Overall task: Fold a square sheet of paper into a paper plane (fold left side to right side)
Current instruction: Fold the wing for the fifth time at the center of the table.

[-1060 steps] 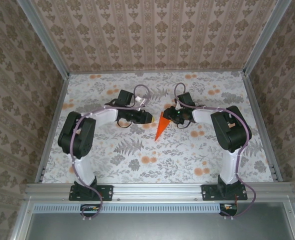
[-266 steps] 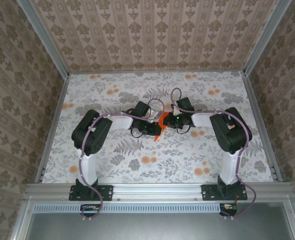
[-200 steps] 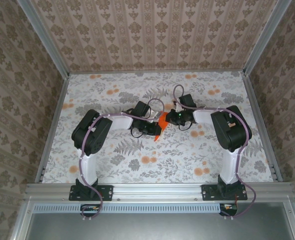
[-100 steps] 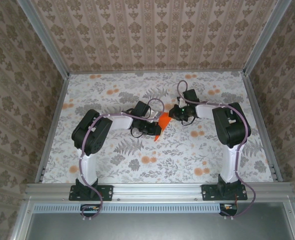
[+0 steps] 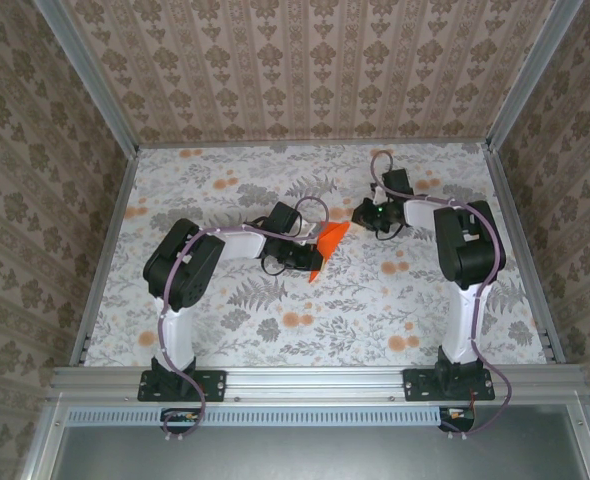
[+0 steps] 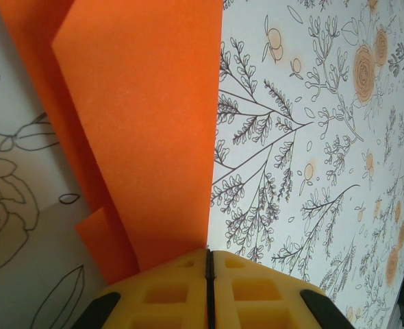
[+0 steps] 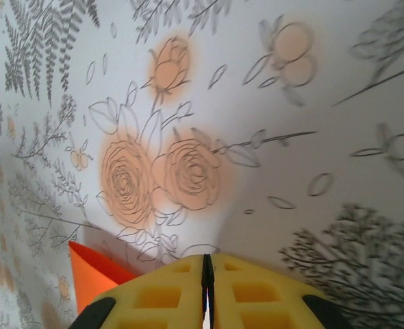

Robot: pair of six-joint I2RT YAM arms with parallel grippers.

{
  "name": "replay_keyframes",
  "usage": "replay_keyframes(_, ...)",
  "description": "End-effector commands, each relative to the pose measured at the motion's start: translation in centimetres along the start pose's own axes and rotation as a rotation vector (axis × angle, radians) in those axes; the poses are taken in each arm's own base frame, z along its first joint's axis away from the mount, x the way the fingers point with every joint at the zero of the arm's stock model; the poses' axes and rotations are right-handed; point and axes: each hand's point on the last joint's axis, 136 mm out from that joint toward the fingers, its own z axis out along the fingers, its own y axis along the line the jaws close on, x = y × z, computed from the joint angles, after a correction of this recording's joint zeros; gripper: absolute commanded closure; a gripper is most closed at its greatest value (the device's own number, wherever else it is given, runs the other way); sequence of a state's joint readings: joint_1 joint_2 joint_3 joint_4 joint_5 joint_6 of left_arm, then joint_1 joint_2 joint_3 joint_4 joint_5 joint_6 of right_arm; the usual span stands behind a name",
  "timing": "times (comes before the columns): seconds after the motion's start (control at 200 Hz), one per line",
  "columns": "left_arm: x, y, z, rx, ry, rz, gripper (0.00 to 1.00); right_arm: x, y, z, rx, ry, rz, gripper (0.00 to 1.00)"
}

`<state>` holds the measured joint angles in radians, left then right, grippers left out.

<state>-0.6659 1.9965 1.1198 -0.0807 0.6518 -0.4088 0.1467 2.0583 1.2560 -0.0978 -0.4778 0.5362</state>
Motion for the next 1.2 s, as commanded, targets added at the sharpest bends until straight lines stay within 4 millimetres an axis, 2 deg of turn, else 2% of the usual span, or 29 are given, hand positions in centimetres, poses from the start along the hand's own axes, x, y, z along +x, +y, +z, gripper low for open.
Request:
replay_keyframes(0.0, 3.8, 2.9, 0.7, -0.082, 0.115, -0.109, 0.90, -0.6, 2.7, -3.4, -0.019, -0.057, -0.057, 0.89)
replay_keyframes(0.085, 3.9, 2.9, 0.8, -0.083, 0.115, -0.105, 0.90, 1.3, 4.4, -4.3, -0.052, -0.046, -0.075, 0.88)
replay_keyframes(0.16, 3.8, 2.8, 0.8, -0.082, 0.112, -0.101, 0.90, 3.4, 5.8, -4.2, -0.088, -0.033, -0.075, 0.88)
replay_keyframes(0.27, 3.8, 2.7, 0.7, -0.081, 0.109, -0.099, 0.90, 6.4, 6.9, -2.8, -0.133, 0.006, -0.041, 0.88)
replay_keyframes(0.435, 3.6, 2.6, 0.7, -0.077, 0.108, -0.096, 0.90, 8.2, 7.8, -0.4, -0.167, 0.053, -0.005, 0.88)
replay_keyframes(0.555, 3.5, 2.4, 0.5, -0.073, 0.101, -0.092, 0.90, 9.3, 7.0, 1.0, -0.140, 0.091, 0.022, 0.89)
replay_keyframes(0.685, 2.7, 1.5, -0.1, -0.058, 0.076, -0.073, 0.89, 10.2, 5.3, 2.1, -0.079, 0.120, 0.048, 0.89)
replay_keyframes(0.855, 1.1, -1.0, -2.3, -0.027, 0.023, -0.032, 0.85, 11.3, 2.9, 2.8, 0.027, 0.167, 0.082, 0.90)
replay_keyframes(0.96, 0.6, -3.2, -3.8, 0.035, 0.003, -0.015, 0.82, 11.8, 2.1, 2.9, 0.067, 0.189, 0.083, 0.91)
replay_keyframes(1.06, 0.8, -4.5, -4.4, 0.085, 0.006, -0.022, 0.81, 11.9, 2.0, 2.9, 0.072, 0.196, 0.081, 0.91)
replay_keyframes(1.195, 2.1, -5.5, -3.9, 0.140, 0.047, -0.050, 0.80, 11.9, 2.1, 2.9, 0.071, 0.199, 0.075, 0.91)
